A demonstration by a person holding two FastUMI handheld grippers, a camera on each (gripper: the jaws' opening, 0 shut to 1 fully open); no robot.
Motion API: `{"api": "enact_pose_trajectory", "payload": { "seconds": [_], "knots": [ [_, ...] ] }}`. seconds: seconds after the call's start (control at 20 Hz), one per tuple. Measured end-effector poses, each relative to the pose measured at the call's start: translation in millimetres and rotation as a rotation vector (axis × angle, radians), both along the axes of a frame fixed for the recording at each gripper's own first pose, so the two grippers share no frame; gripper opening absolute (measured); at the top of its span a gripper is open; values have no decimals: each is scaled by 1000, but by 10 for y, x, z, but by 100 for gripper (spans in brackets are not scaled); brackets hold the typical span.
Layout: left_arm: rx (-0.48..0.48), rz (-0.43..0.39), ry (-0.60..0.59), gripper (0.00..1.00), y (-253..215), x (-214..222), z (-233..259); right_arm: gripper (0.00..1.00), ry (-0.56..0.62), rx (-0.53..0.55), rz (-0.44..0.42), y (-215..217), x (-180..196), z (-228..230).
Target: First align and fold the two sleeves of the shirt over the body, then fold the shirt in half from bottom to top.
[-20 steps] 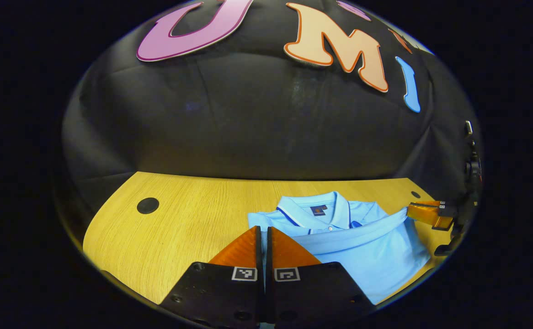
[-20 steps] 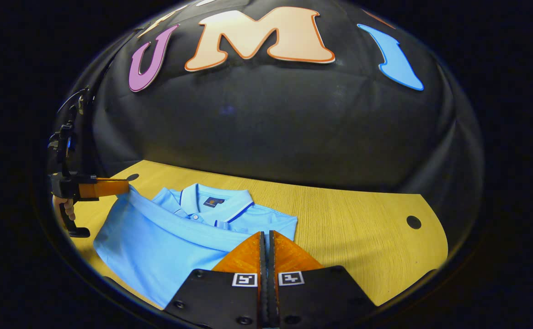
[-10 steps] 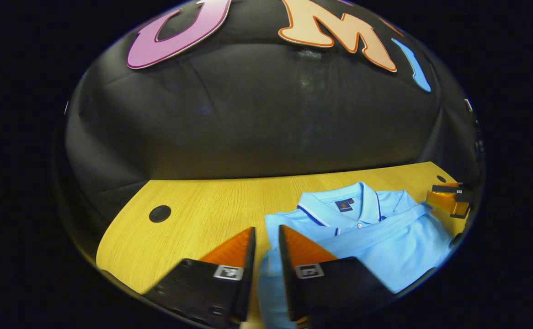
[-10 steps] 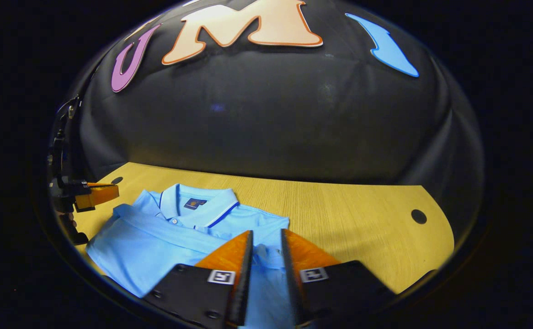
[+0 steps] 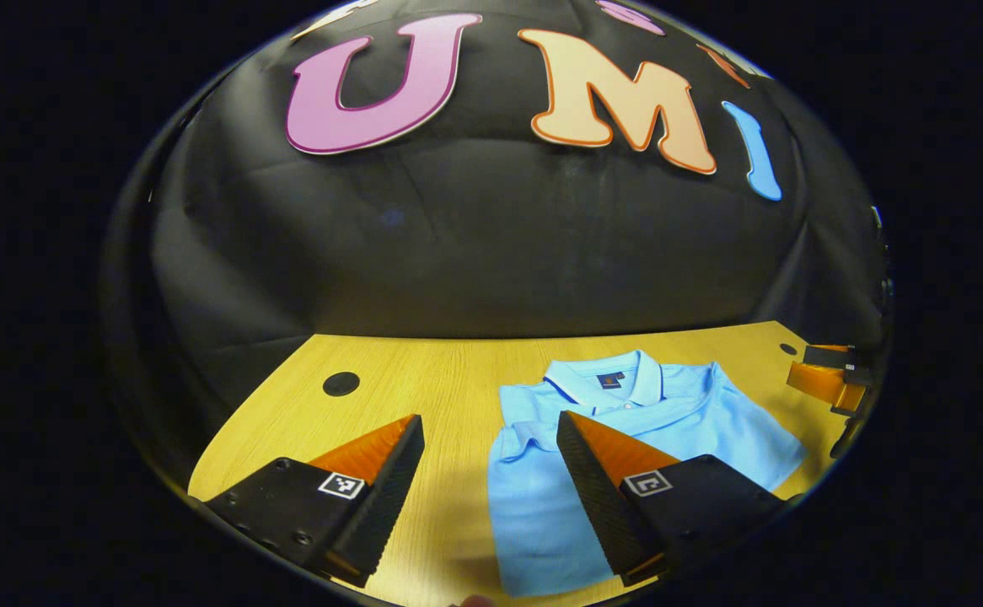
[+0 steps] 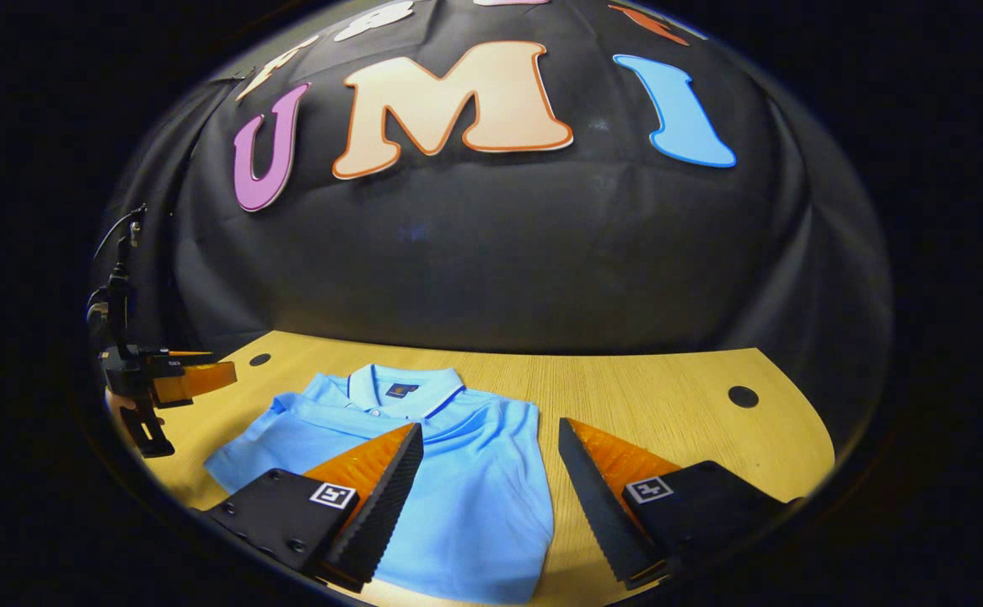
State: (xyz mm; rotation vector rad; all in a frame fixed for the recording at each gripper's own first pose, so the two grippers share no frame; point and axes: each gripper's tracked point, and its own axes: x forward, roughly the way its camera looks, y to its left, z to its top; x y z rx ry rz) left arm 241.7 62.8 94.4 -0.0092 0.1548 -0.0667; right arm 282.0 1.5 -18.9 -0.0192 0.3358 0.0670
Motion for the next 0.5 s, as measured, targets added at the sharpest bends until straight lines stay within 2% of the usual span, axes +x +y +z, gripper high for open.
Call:
{"api": "enact_pose_trajectory", "payload": {
  "seconds": [0.25,0.5],
  "knots": [
    [22,-51,-21,95,-130,-623,-117,100,-44,-13,54,95,-639,50],
    [7,-54,-67,95,-164,-1082,-109,100,-87,-5,74,135,-1199,132]
  ]
}}
